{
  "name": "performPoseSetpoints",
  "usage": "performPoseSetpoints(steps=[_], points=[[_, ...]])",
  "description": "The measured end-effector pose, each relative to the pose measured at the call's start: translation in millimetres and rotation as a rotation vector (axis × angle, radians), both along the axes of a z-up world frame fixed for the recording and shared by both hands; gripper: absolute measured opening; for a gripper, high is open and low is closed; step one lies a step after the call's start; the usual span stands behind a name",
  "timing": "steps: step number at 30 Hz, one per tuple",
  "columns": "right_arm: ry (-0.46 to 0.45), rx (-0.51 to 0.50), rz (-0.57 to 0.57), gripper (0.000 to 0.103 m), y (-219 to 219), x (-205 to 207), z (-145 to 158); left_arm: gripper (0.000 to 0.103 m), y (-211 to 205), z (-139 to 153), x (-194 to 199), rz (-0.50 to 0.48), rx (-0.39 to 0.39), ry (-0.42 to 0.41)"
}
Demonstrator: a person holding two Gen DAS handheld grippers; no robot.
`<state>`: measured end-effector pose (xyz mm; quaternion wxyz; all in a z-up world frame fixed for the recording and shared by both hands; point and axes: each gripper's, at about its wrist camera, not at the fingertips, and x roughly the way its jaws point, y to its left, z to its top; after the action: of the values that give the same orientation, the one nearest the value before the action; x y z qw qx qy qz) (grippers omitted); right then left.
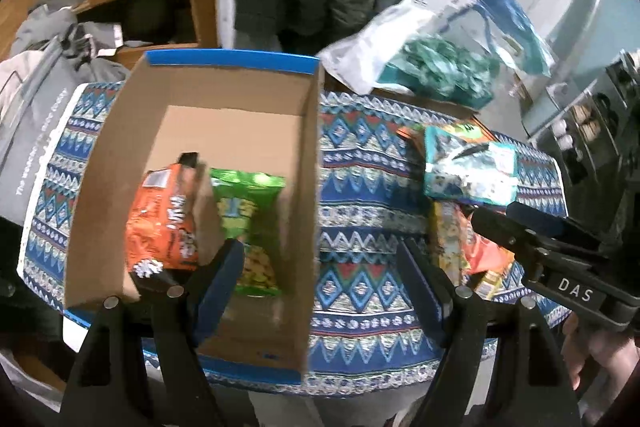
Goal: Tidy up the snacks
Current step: 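Move both grippers back from the box to the snack pile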
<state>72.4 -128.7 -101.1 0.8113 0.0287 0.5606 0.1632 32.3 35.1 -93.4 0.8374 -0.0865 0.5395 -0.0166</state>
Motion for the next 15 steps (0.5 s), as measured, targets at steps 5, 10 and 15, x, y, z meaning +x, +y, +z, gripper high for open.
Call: performPoseSetpoints(steps=[5,10,15], points=[[0.016,-0.004,-0.051,0.064,-35.0,-6.8,-7.4,0.080,-23.8,-4.1,1.0,-0.036,0.023,0.002],[0.031,-0.012,-0.112,0.064,-69.8,-10.1,-15.9,0.080,-46.9,-13.1,3.7,-0.070,0.041,0.019],[0.052,-0.030,-0.155,0.064,-97.6,-14.0,-28.8,0.080,-72.1,-27.5,6.8,-0.108,0.063,0.047]])
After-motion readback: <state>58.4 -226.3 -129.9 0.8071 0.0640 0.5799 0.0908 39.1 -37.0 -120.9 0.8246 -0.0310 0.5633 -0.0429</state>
